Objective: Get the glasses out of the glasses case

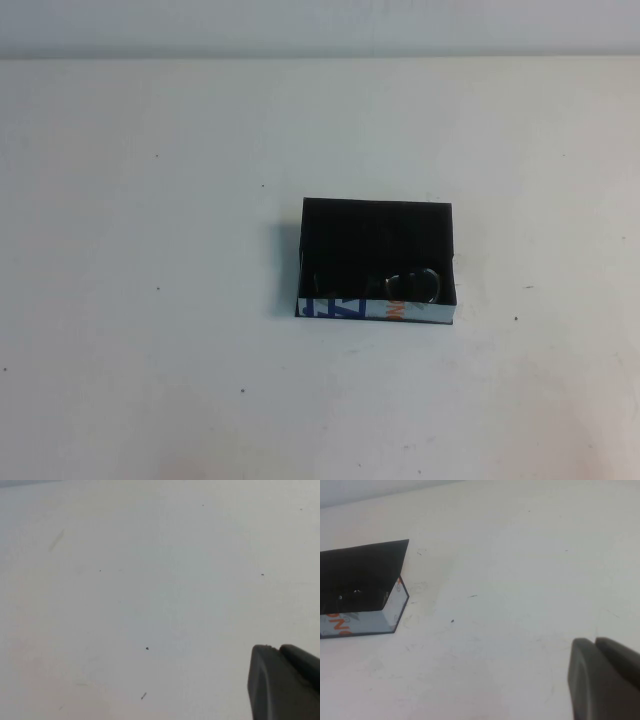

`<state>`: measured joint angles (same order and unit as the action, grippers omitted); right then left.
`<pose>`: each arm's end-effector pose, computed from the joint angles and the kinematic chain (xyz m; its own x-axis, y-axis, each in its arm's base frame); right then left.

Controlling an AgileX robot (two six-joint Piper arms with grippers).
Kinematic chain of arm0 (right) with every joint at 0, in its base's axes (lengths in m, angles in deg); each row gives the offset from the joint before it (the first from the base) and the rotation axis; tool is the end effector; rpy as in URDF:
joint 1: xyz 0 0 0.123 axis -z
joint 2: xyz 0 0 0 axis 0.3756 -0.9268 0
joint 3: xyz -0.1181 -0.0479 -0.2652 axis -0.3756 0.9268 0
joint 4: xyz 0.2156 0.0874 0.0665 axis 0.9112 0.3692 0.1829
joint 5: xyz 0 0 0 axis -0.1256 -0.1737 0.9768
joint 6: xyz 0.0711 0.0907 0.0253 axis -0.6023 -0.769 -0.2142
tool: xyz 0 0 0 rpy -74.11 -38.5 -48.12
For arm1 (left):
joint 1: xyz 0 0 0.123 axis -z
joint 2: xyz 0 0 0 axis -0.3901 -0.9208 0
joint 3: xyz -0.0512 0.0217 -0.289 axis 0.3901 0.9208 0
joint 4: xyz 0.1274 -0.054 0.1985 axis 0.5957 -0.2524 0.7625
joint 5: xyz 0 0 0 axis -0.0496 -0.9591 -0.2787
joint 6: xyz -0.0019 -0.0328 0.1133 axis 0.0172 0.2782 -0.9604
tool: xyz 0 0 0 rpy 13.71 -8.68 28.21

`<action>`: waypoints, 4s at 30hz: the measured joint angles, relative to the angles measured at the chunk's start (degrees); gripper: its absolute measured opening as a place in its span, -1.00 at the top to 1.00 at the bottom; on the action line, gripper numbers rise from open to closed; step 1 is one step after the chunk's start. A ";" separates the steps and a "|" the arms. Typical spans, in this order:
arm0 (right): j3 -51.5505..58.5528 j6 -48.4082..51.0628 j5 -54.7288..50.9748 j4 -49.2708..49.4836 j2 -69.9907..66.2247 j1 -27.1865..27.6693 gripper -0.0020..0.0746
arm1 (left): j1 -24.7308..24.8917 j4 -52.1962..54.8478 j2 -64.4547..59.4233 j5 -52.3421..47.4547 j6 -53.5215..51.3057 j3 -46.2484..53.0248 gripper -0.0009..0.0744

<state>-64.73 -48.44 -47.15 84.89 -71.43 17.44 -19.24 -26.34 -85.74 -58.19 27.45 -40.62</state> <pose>0.0610 0.0058 0.1697 -0.2523 0.1492 -0.9561 -0.0459 0.9851 0.1658 0.0591 -0.0044 0.1663 -0.2699 0.0878 -0.9589 0.0889 0.9939 0.0659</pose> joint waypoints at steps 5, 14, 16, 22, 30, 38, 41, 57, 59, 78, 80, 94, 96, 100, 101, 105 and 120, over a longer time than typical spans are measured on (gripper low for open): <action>0.00 0.00 0.00 0.00 0.00 0.00 0.99 | 0.00 0.00 0.00 0.00 0.00 0.00 0.99; 0.00 0.00 0.00 0.17 0.00 0.00 0.99 | 0.00 0.00 0.00 0.00 0.00 0.00 0.99; 0.00 0.00 0.00 0.28 0.00 0.00 0.99 | 0.00 0.00 0.00 0.00 0.00 0.00 0.99; 0.00 0.00 0.00 0.26 0.00 0.00 0.99 | 0.00 0.00 0.00 0.00 0.00 0.00 0.99; 0.00 0.00 0.00 0.26 0.00 0.00 0.99 | 0.00 0.00 0.00 0.00 0.00 0.00 0.99; -1.14 0.00 -0.83 6.30 0.00 0.00 0.99 | 0.00 0.00 0.00 0.00 0.00 0.00 0.99; -7.72 0.00 -3.84 7.20 0.00 0.00 0.99 | 0.00 0.00 0.00 0.00 0.00 0.00 0.99; -29.99 3.48 -14.48 7.90 -20.94 0.00 0.99 | 0.00 0.00 0.00 0.00 0.00 0.00 0.99; -32.86 7.69 -18.86 8.63 -28.01 0.00 0.99 | 0.00 0.00 0.00 0.00 0.00 0.00 0.99; -77.19 48.35 -51.70 0.02 -83.50 -20.72 0.99 | 0.00 0.00 0.00 0.00 0.00 0.00 0.99; -79.50 50.28 -51.78 -0.22 -86.72 -22.37 0.99 | 0.00 0.00 0.00 0.00 0.00 0.00 0.99; -90.93 60.45 -40.90 -1.73 -105.49 -29.00 -0.34 | 0.00 0.00 0.00 0.00 0.00 0.00 0.99; -93.30 60.99 -41.41 -1.43 -108.26 -29.35 -0.34 | 0.00 0.00 0.00 0.00 0.00 0.00 0.99; -99.06 61.19 -44.15 -1.43 -114.06 -29.50 -0.27 | 0.00 0.00 0.00 0.00 0.00 0.00 0.99; -100.12 61.19 -44.49 -1.06 -115.01 -29.50 -0.25 | 0.00 0.00 0.00 0.00 0.00 0.00 0.99; -104.34 61.40 -45.14 -0.16 -118.26 -29.50 -0.16 | 0.00 0.00 0.00 0.00 0.00 0.00 0.99; -106.59 63.31 -44.72 0.74 -122.94 -28.92 -0.14 | 0.00 0.00 0.00 0.00 0.00 0.00 0.99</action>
<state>-171.32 14.87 -91.87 85.64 -194.37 -11.48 -19.24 -26.34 -85.74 -58.19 27.45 -40.62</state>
